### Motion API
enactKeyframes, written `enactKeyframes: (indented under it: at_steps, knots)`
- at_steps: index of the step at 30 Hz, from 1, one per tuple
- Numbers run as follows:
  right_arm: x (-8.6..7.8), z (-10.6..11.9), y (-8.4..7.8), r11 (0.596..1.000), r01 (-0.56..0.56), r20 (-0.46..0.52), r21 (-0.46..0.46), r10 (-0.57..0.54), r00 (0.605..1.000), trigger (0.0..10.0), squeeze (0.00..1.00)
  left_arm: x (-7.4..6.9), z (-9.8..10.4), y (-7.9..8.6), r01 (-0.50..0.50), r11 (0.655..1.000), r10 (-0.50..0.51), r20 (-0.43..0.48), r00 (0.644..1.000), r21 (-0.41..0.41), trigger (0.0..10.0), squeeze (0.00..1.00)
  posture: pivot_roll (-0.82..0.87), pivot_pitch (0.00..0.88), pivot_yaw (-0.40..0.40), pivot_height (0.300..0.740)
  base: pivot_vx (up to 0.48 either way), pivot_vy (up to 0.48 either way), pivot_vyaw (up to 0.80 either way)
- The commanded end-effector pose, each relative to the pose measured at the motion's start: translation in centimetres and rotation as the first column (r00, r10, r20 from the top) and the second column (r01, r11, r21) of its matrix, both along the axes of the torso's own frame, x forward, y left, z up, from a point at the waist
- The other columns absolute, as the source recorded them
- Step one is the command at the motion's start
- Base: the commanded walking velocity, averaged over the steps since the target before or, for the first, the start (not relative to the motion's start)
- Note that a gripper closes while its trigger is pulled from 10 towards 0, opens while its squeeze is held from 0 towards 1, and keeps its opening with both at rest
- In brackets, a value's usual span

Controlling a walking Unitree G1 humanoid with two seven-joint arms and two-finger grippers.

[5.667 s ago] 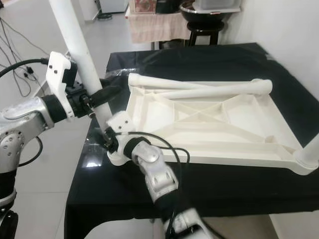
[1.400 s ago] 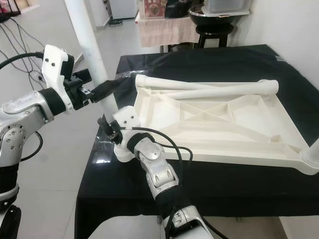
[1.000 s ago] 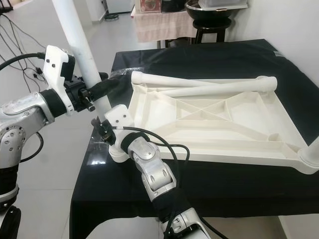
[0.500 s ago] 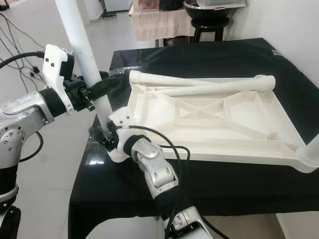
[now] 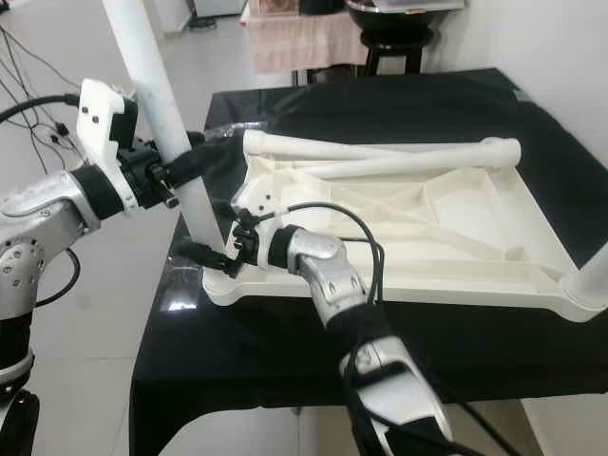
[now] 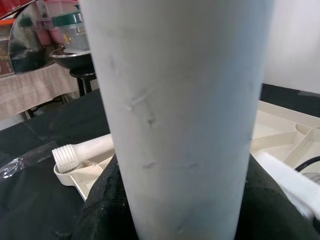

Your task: Building children table

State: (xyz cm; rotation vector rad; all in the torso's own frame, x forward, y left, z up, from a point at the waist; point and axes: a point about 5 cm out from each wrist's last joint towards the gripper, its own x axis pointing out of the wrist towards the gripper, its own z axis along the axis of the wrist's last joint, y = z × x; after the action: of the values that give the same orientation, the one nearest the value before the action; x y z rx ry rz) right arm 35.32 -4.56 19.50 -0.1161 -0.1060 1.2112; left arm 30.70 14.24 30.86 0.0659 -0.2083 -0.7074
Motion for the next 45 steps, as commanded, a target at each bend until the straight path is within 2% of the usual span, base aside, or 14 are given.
enactKeyframes:
  at_steps: [1,4,5,6,18,20,21,27,28,29,30,41,42,45]
  knots:
    - [0.4,-0.4,0.3,0.998,-0.038,-0.007,-0.044,0.038,0.999,9.9,0.00,0.0,-0.6,0.5,-0.032,0.999,0.033,-0.027,0.999,0.037,0.0,0.00,0.02,0.101,0.059,0.740,0.000,0.000,0.00]
    - [0.4,-0.8,0.4,0.997,-0.043,-0.010,-0.067,0.042,0.999,9.9,0.00,-0.1,-0.5,0.5,-0.033,0.999,0.034,-0.024,0.999,0.039,0.0,0.00,0.02,0.101,0.059,0.740,0.000,0.000,0.00]
    - [0.2,-1.3,0.5,0.996,-0.053,-0.023,-0.074,0.051,0.998,2.4,0.00,-0.2,-0.5,0.6,-0.036,0.999,0.037,-0.022,0.999,0.040,0.0,0.00,0.03,0.103,0.057,0.740,0.000,0.000,0.00]
    - [0.0,-1.8,0.5,0.995,-0.077,-0.038,-0.069,0.075,0.996,0.0,0.00,-0.3,-0.4,0.7,-0.038,0.998,0.039,-0.020,0.999,0.042,0.0,0.00,0.03,0.106,0.059,0.740,0.000,0.000,0.00]
    - [-0.5,-2.5,0.1,0.993,-0.120,-0.044,-0.022,0.119,0.992,0.0,0.00,-0.3,-0.6,0.6,-0.037,0.998,0.038,-0.021,0.999,0.045,0.0,0.00,0.02,0.107,0.056,0.740,0.000,0.000,0.00]
    - [-0.6,-2.3,0.0,0.994,-0.105,-0.024,-0.016,0.104,0.994,0.0,0.00,-0.2,-0.6,0.6,-0.053,0.998,0.054,-0.015,0.998,0.037,3.0,0.00,0.00,0.106,0.054,0.740,0.000,0.000,0.00]
    - [-0.6,-2.4,0.0,0.998,-0.044,-0.011,-0.044,0.043,0.999,0.0,0.00,-0.2,-0.6,0.5,-0.050,0.998,0.050,-0.015,0.999,0.025,10.0,1.00,0.00,0.104,0.048,0.740,0.000,0.000,0.00]
    - [-1.9,-4.0,0.8,0.930,0.355,-0.009,-0.092,-0.357,0.934,0.0,0.00,-0.1,-0.7,0.6,-0.075,0.997,0.075,-0.020,0.997,0.010,10.0,1.00,0.00,0.101,0.028,0.740,0.000,0.000,0.00]
    - [-3.4,-4.4,1.4,0.875,0.480,-0.026,-0.069,-0.482,0.876,0.0,0.00,0.2,-0.7,0.8,-0.093,0.996,0.094,-0.028,0.995,0.013,10.0,0.63,0.01,0.107,0.036,0.740,0.000,0.000,0.00]
    - [-3.4,-4.4,1.4,0.875,0.480,-0.026,-0.069,-0.482,0.876,0.0,0.00,0.2,-0.7,0.8,-0.093,0.996,0.094,-0.028,0.995,0.013,10.0,0.63,0.01,0.107,0.036,0.740,0.000,0.000,0.00]
    - [-4.1,-4.7,1.7,0.838,0.543,-0.044,-0.057,-0.546,0.837,0.0,0.00,0.3,-0.8,0.8,-0.094,0.995,0.095,-0.034,0.995,0.014,10.0,0.00,-0.02,0.093,0.046,0.740,0.000,0.000,0.00]
    - [-3.6,-4.9,3.4,0.872,0.487,-0.029,-0.042,-0.489,0.872,0.0,0.00,0.4,-0.9,0.3,-0.073,0.997,0.074,-0.031,0.997,0.028,10.0,0.00,-0.02,0.074,0.041,0.740,0.000,0.000,0.00]
    - [-4.0,-4.8,3.7,0.868,0.495,-0.033,-0.047,-0.497,0.867,0.0,0.00,0.4,-0.8,0.4,-0.072,0.997,0.073,-0.028,0.997,0.023,4.9,0.00,-0.02,0.072,0.040,0.740,0.000,0.000,0.00]
    - [-4.3,-4.6,3.8,0.862,0.504,-0.036,-0.048,-0.506,0.862,0.0,0.00,0.3,-0.8,0.5,-0.067,0.997,0.068,-0.023,0.997,0.021,0.0,0.00,-0.02,0.069,0.038,0.740,0.000,0.000,0.00]
